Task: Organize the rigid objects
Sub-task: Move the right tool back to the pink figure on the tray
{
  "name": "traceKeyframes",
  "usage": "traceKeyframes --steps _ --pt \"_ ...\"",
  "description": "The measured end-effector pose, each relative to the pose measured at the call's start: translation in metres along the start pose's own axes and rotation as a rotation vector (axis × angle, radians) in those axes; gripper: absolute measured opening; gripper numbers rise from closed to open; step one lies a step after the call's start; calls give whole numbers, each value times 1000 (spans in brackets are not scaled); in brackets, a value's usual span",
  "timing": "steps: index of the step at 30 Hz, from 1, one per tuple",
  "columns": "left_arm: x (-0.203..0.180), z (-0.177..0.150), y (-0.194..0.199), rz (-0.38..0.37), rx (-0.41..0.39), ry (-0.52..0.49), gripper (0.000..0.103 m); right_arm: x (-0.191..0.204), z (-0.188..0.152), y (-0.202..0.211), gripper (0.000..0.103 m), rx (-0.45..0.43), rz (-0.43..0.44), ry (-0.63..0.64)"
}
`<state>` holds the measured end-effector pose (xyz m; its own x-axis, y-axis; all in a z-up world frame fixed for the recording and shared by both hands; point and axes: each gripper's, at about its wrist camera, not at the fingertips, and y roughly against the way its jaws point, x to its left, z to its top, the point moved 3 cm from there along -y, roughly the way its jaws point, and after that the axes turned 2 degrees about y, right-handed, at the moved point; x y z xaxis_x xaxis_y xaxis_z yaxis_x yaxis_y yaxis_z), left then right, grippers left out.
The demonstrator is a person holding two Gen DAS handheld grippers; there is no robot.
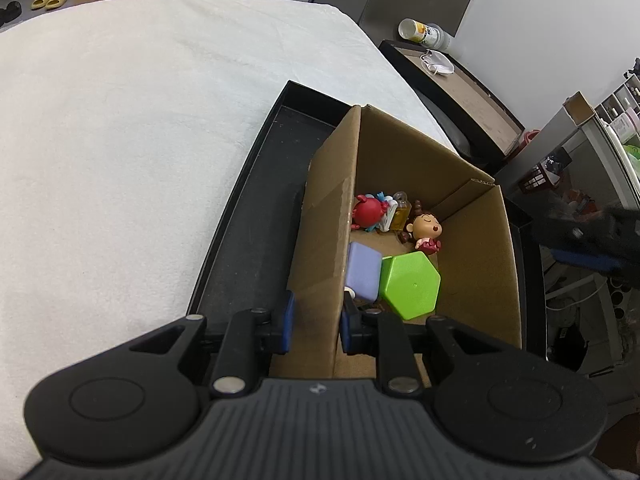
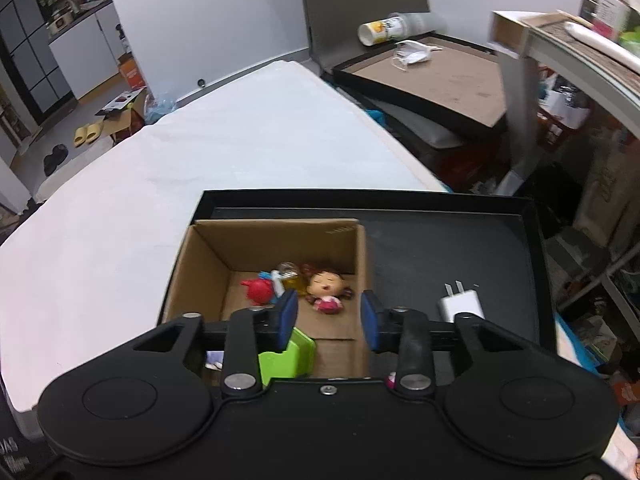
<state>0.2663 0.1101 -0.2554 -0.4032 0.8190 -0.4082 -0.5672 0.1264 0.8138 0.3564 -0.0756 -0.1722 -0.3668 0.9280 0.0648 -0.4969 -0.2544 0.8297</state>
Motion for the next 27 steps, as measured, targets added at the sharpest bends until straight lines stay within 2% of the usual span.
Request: traceKeyframes --steps 13,27 --pt "-4 -2 1 23 -17 -19 21 -61 -36 15 63 12 -50 -70" --pt "-7 -2 -2 48 -21 -45 20 -88 -65 1 73 50 -18 -75"
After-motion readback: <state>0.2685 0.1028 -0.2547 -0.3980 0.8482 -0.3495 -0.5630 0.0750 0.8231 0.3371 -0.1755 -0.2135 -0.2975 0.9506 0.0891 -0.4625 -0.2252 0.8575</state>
